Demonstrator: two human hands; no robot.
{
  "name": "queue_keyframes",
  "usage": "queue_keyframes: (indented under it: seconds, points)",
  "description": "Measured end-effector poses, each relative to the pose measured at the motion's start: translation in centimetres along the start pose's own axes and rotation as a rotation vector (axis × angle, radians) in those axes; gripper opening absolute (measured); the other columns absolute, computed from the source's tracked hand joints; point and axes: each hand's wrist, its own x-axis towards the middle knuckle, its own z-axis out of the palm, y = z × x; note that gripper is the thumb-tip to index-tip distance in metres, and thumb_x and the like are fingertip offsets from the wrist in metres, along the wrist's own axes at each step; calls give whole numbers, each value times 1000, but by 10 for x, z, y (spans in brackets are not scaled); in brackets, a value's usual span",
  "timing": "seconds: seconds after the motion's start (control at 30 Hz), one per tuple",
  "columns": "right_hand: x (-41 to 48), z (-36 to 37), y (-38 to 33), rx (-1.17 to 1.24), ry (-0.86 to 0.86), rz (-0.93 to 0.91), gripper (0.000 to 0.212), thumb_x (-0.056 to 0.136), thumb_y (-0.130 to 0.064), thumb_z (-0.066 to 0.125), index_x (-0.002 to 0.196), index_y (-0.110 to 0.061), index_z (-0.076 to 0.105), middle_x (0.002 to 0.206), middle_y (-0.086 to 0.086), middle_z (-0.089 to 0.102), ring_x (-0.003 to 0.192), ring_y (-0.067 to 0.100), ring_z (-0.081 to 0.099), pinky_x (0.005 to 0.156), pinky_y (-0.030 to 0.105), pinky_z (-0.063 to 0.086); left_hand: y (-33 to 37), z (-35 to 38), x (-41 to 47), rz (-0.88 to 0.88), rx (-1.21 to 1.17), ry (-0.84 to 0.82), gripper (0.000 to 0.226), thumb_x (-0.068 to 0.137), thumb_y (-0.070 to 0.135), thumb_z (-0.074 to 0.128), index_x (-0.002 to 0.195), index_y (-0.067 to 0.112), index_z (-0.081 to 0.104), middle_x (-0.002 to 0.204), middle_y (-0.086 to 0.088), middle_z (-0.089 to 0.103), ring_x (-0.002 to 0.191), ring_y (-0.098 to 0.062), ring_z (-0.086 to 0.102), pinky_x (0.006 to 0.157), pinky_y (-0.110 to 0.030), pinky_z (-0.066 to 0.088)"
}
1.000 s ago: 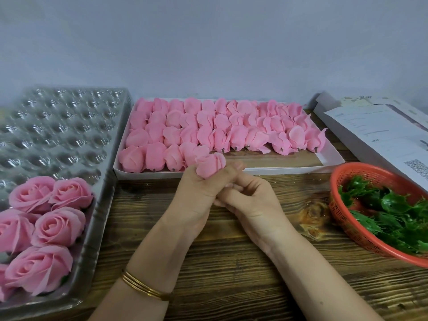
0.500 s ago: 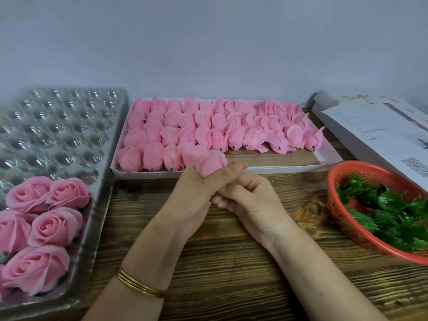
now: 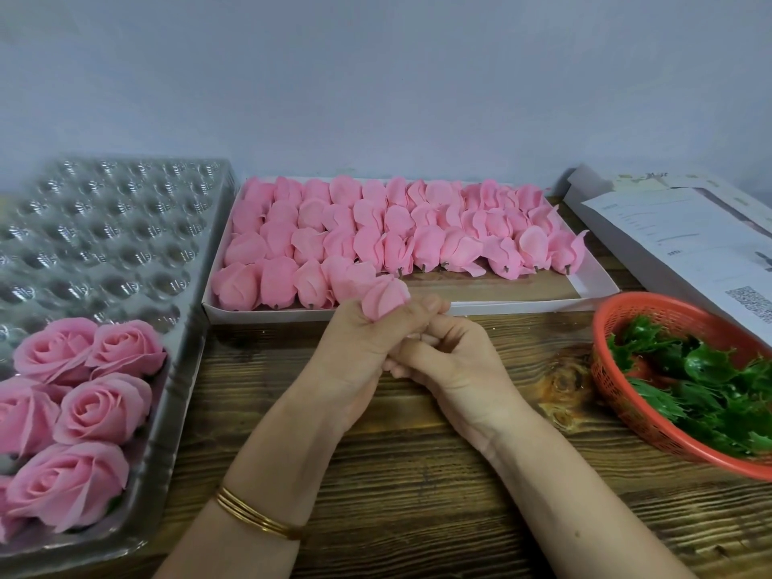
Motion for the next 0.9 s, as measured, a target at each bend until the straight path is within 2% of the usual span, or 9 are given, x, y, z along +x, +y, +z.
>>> queue_keyframes:
  seconds: [0.1,0.17,0.27,0.33,0.5,0.57,0.63,0.73,0.9]
  points:
    - [0,1,-5,133,-95,78,14,76,-12,66,66,-13,75,64,5,66,60,11,60,61,18,51,-1,-4,1,3,-18,-28,38,79,31,75,95,-4,75,88,-7,73,82,-33,47,65,-38,41]
    - [0,0,-5,186,-121,108,14,77,-12,68,65,-14,75,64,4,66,61,10,61,61,18,51,-1,-3,0,9,-25,-33,23,80,30,71,88,10,80,97,-9,75,98,-33,46,82,-49,33]
    - [0,2,-4,129,-76,75,1,75,-11,76,74,-11,76,67,6,65,64,11,60,63,17,52,1,1,0,30,3,13,10,76,33,79,76,23,81,96,-16,72,83,-31,59,72,-42,45]
    - [0,1,-1,19,-2,11,16,67,0,81,79,-8,74,71,8,64,67,12,59,67,18,51,0,3,0,45,8,60,12,69,36,73,71,26,80,92,-19,71,77,-27,64,66,-36,51]
    - [-1,0,3,-111,86,-118,7,66,-5,71,73,-5,71,64,-1,65,64,7,57,69,19,47,-3,4,1,61,-1,98,36,64,32,76,85,3,76,88,-21,68,84,-30,65,92,-57,51]
    - [-2,-1,3,-130,87,-139,10,68,-6,70,76,0,69,62,0,64,62,7,55,67,19,46,-4,3,2,62,1,82,48,62,33,77,91,-5,73,86,-24,65,82,-33,62,84,-54,50]
    - [-2,0,0,-109,51,-114,5,70,-2,71,75,-1,70,59,1,63,58,6,55,62,17,46,-4,3,2,64,7,54,47,62,35,76,91,-2,74,84,-26,60,74,-32,54,68,-37,49]
    - [-2,-1,-2,-44,-4,-37,22,81,6,70,67,-11,75,58,2,65,54,7,56,61,17,47,-2,2,2,30,3,-8,18,69,32,78,78,17,80,92,-28,56,61,-24,41,43,-20,38]
    - [-2,1,-3,-15,-3,-21,32,86,7,64,66,-14,77,59,2,67,56,8,57,61,18,48,-5,-1,3,11,-20,-6,14,76,25,80,81,12,80,85,-26,55,58,-20,40,41,-18,36]
